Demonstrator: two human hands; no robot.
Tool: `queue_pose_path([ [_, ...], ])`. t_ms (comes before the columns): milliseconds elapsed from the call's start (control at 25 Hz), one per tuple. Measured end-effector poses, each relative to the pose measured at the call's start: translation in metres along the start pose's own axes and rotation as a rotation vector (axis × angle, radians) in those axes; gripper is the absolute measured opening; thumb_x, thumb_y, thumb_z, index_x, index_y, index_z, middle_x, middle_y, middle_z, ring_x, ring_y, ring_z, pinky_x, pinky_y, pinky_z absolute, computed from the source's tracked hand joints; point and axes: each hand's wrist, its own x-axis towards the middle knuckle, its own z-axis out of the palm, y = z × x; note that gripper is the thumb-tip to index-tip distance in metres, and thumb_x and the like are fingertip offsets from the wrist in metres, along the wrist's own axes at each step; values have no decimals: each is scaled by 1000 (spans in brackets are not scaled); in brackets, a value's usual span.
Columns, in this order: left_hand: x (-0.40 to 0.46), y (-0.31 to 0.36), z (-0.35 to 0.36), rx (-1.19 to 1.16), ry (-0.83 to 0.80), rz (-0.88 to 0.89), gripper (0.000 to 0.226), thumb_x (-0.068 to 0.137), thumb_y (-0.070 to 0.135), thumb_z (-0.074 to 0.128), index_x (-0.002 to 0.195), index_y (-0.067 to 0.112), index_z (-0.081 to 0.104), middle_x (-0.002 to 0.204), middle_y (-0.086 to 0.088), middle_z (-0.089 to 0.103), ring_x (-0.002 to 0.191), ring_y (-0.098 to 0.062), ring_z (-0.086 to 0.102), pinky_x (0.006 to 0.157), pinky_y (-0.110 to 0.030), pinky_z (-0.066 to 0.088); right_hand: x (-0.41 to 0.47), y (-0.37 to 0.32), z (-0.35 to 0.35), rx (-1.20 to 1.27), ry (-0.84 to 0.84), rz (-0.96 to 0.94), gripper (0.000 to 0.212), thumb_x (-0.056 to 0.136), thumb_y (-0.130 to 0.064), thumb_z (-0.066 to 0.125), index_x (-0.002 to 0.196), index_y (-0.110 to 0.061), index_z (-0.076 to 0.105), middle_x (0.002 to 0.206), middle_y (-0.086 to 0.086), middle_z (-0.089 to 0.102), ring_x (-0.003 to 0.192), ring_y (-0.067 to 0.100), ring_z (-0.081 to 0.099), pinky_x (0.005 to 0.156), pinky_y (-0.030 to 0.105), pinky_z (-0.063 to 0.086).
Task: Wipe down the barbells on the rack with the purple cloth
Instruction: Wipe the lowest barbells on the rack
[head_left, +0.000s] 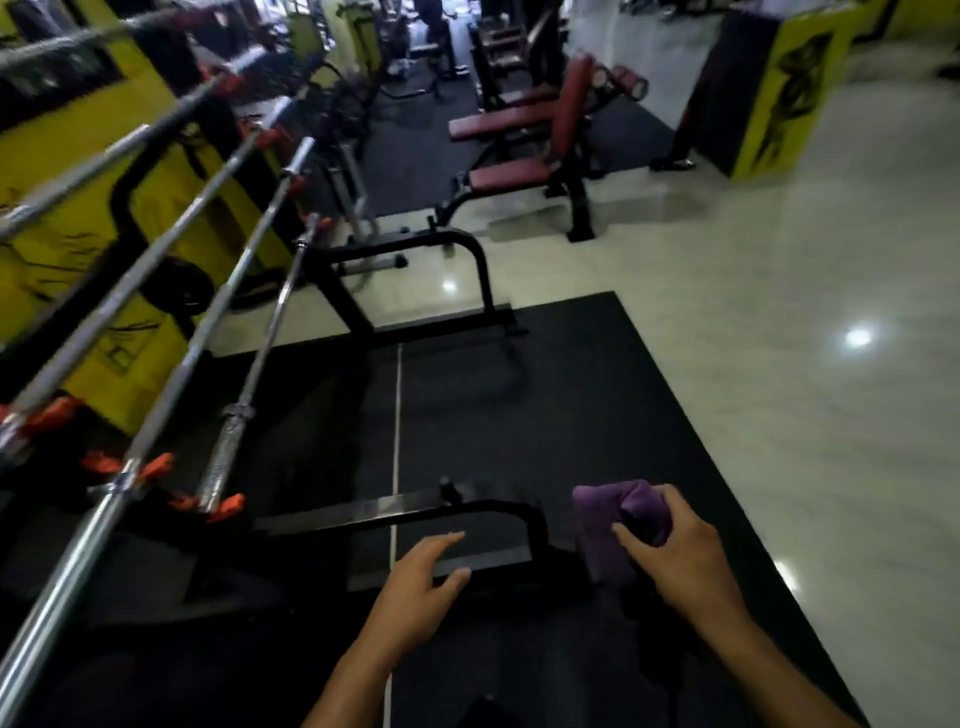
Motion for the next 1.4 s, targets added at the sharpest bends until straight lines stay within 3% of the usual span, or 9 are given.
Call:
queue_pose_path([
  [120,41,-5,18,-12,-62,-25,48,96,36,62,143,32,48,140,17,48,133,-2,43,105,-19,35,32,29,-4,-52,23,110,17,88,-32,74,98,-33,60,86,-12,69,75,-3,64,62,22,51],
  [320,129,-1,52,5,-169,-47,49,99,35,59,146,25,47,148,6,48,137,-13,43,111,-28,37,104,51,-18,-249,-28,174,15,97,-28,59,111,-23,61,102,2,67,87,18,66,76,36,54],
  [440,177,16,63,0,-212,-28,47,98,34,60,143,25,50,144,5,52,132,-13,49,106,-26,40,147,45,-37,-318,-69,142,17,96,-23,60,112,-17,62,109,2,55,91,15,59,82,32,49],
  [640,259,50,65,17,-257,-28,48,96,37,62,141,27,52,138,5,57,118,-10,59,98,-25,48,226,53,-70,-324,18,192,26,87,-16,70,112,-21,64,103,-4,65,94,15,63,84,33,54],
  [720,290,60,62,39,-242,-17,50,96,39,61,144,25,50,142,5,55,126,-12,54,103,-28,45,252,56,-77,-312,20,212,28,86,-11,69,111,-22,65,102,-6,66,93,14,64,82,29,54],
  [880,374,77,60,21,-180,-90,51,96,36,63,144,23,50,143,4,53,131,-14,51,107,-29,43,349,70,-93,-264,17,258,25,86,-2,62,96,-24,65,93,-7,67,84,11,64,62,13,44],
  [1080,462,105,51,-21,-150,-220,53,94,38,65,144,26,50,145,2,53,130,-11,52,106,-30,45,469,71,-110,-236,-37,234,14,90,-15,67,84,-23,57,83,-4,64,75,8,60,59,25,44],
  [1280,518,129,19,-154,67,-290,52,95,35,64,144,25,50,142,8,51,132,-10,49,109,-31,42,578,52,-97,-304,-268,43,14,92,-32,71,96,-23,60,88,-5,66,79,13,63,71,36,52],
  [1400,531,119,4,-230,139,-341,50,95,33,65,142,26,51,137,13,51,129,-6,49,105,-25,43,633,34,-66,-360,-400,-64,9,96,-31,66,103,-27,64,89,-6,68,75,9,64,68,35,55],
])
